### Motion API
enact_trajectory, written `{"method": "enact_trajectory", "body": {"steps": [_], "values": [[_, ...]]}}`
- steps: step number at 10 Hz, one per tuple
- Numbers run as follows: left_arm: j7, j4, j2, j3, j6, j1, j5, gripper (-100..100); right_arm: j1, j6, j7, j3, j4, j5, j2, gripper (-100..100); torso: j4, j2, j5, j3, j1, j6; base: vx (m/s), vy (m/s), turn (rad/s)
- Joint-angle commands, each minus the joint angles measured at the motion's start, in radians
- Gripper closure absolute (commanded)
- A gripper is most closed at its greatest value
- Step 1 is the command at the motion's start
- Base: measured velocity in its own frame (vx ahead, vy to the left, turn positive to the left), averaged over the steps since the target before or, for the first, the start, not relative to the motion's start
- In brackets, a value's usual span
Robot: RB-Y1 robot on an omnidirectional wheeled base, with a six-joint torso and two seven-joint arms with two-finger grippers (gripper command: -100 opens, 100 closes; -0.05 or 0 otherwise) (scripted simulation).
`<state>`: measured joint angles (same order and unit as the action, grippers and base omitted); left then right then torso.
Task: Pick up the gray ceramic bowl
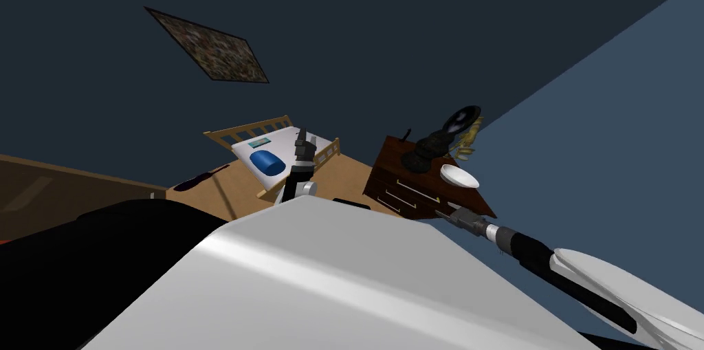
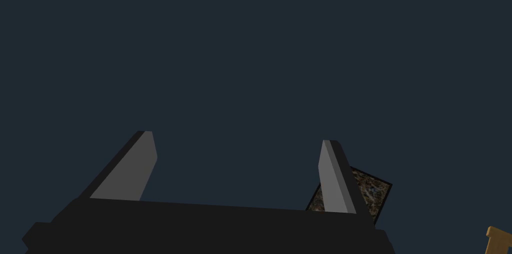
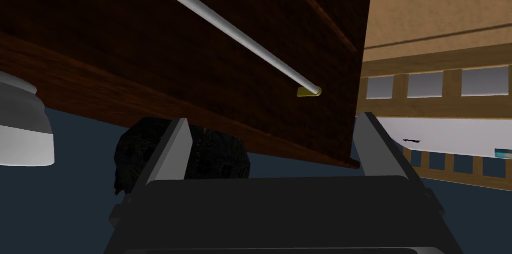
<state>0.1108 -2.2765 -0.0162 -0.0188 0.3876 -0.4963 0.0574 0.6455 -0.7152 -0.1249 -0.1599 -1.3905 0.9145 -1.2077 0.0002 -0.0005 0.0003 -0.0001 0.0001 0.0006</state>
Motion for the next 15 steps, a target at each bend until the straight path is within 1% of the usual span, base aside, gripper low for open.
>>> {"method": "enact_trajectory", "body": {"steps": [1,2,3,4,5,6,7,8,9,10,11,13,15], "values": [[0.0,0.0,0.0,0.0,0.0,0.0,0.0,0,0.007,-0.006,0.006,-0.007,0.045,0.026,-0.05,-100,0.0,0.0,0.0,0.0,0.0,0.0,0.024,0.014,0.123],[0.0,0.0,0.0,0.0,0.0,0.0,0.0,0,0.007,-0.006,0.006,-0.007,0.045,0.026,-0.061,-100,0.0,0.0,0.0,0.0,0.0,0.0,0.02,0.011,0.075],[0.0,0.0,0.0,0.0,0.0,0.0,0.0,0,0.011,-0.009,0.011,-0.011,0.081,0.048,-0.1,-100,0.0,0.0,0.0,0.0,0.0,0.0,0.022,0.013,0.136],[0.0,0.0,0.0,0.0,0.0,0.0,0.0,0,0.011,-0.009,0.011,-0.011,0.083,0.048,-0.107,-100,0.0,0.0,0.0,0.0,0.0,0.0,0.021,0.006,0.077],[0.0,0.0,0.0,0.0,0.0,0.0,0.0,0,0.015,-0.013,0.016,-0.013,0.117,0.068,-0.151,-100,0.0,0.0,0.0,0.0,0.0,0.0,0.029,0.005,0.146],[0.0,0.0,0.0,0.0,0.0,0.0,0.0,0,0.015,-0.013,0.016,-0.013,0.119,0.068,-0.151,-100,0.0,0.0,0.0,0.0,-0.001,-0.001,0.024,-0.004,0.077],[0.0,0.0,0.0,0.0,0.0,0.0,0.0,0,0.018,-0.016,0.022,-0.015,0.153,0.086,-0.192,-100,0.0,0.0,-0.001,0.0,-0.001,0.0,0.026,-0.006,0.113],[0.0,0.0,0.0,0.0,0.0,0.0,0.0,0,0.021,-0.019,0.027,-0.016,0.185,0.102,-0.22,-100,0.0,0.0,0.0,0.0,-0.001,0.0,0.041,-0.017,0.199],[0.0,0.0,0.0,0.0,0.0,0.0,0.0,0,0.021,-0.019,0.027,-0.016,0.185,0.102,-0.231,-100,0.0,-0.001,0.0,-0.001,-0.002,0.0,0.033,-0.022,0.083],[0.0,0.0,0.0,0.0,0.0,0.0,0.0,0,0.024,-0.022,0.032,-0.016,0.214,0.116,-0.265,-100,0.0,-0.001,-0.001,-0.001,-0.002,0.0,0.031,-0.015,0.127],[0.0,0.0,0.0,0.0,0.0,0.0,0.0,0,0.024,-0.022,0.032,-0.016,0.214,0.116,-0.265,-100,0.0,-0.001,-0.001,-0.001,-0.002,0.0,0.029,-0.022,0.076],[0.0,0.0,0.0,0.0,0.0,0.0,0.0,0,0.032,-0.029,0.042,-0.01,0.263,0.137,-0.321,-100,0.0,-0.001,-0.001,-0.001,-0.002,0.0,0.049,-0.04,0.147],[0.0,0.0,0.0,0.0,0.0,0.0,0.0,0,0.042,-0.039,0.05,0.005,0.298,0.152,-0.357,-100,-0.001,-0.003,-0.002,-0.002,-0.006,0.0,0.066,-0.084,0.174]]}}
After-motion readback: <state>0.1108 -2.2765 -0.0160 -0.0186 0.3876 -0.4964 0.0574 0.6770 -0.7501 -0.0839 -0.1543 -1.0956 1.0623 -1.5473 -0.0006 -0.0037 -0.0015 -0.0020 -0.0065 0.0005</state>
